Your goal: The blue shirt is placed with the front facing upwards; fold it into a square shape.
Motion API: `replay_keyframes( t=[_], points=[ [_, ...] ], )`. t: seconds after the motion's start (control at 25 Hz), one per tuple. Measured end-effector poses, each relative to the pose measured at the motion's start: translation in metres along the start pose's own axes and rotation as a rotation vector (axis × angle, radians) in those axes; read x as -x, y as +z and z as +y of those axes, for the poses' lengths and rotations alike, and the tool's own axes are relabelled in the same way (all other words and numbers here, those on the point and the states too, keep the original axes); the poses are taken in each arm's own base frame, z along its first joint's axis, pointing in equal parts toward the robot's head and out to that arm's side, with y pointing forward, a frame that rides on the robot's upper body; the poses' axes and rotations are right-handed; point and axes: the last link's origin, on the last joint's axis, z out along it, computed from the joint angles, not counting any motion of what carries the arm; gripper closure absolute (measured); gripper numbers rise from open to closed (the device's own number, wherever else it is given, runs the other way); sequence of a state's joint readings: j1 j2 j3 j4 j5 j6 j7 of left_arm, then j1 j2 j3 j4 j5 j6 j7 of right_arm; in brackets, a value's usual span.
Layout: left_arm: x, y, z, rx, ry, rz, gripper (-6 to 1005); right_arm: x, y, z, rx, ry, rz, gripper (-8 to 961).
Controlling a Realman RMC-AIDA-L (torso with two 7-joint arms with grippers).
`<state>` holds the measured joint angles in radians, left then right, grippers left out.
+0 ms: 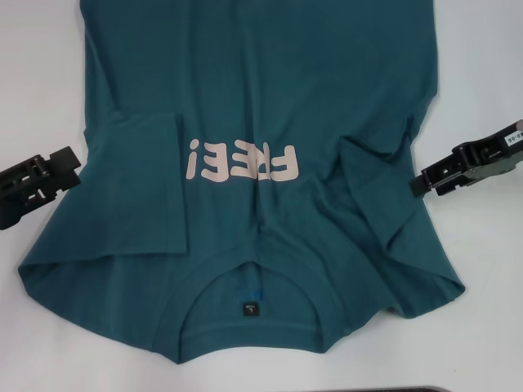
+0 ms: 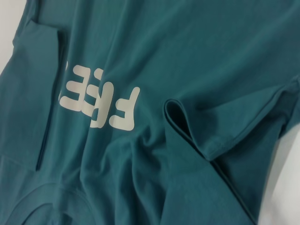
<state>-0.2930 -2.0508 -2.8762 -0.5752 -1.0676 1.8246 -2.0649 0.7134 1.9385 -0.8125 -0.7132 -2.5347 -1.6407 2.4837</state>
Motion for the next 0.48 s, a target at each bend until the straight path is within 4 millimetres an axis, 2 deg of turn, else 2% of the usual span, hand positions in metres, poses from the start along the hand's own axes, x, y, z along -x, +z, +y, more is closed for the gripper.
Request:
replay_keyframes(
  t=[0.48],
  points=[
    [0.0003,0.0015,-0.0002,0.000,-0.001,0.001,372,-0.0005,0.0033,-0.0037,-0.031,0.019,-0.001,342]
  ],
)
